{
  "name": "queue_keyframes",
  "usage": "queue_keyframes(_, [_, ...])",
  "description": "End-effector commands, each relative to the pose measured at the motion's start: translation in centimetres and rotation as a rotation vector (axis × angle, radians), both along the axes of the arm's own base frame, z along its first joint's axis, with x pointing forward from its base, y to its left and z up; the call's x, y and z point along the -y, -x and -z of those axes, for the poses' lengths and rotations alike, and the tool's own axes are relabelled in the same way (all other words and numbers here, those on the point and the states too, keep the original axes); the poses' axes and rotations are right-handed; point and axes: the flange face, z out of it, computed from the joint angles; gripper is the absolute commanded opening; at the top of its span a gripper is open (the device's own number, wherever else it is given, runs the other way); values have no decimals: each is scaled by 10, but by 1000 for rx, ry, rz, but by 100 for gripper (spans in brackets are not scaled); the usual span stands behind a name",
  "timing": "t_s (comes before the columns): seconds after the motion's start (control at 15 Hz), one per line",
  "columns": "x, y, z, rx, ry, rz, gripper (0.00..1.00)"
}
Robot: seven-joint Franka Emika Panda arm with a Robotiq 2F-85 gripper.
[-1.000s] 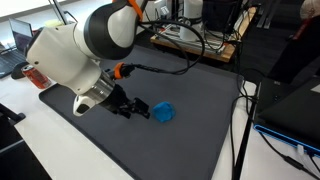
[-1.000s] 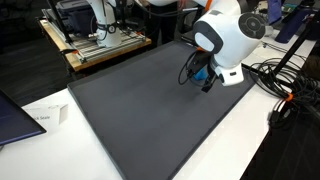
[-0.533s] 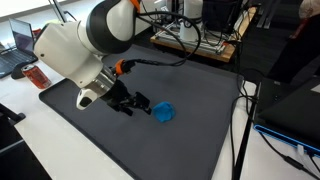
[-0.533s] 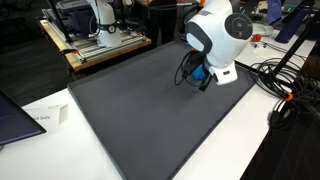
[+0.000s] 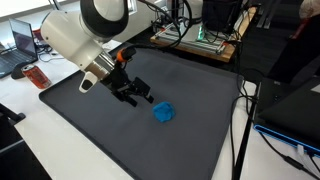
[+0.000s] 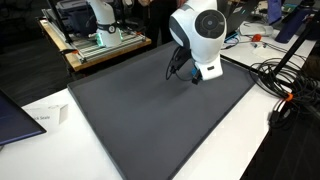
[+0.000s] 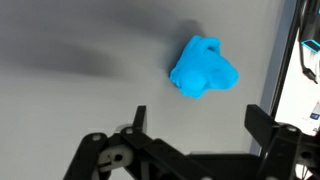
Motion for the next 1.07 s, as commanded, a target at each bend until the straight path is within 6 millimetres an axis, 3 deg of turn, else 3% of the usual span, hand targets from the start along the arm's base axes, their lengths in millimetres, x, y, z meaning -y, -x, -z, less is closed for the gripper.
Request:
queue_keyframes(0.0, [8,34,-9,48,-38,52,100])
queue_keyframes(0.53, [11,111,-6,161,-84,133,100])
queue_keyframes(0.73, [13,147,-9,217,-91,183,100])
queue_keyframes(1.0, [5,180,-20,301,-51,247,100])
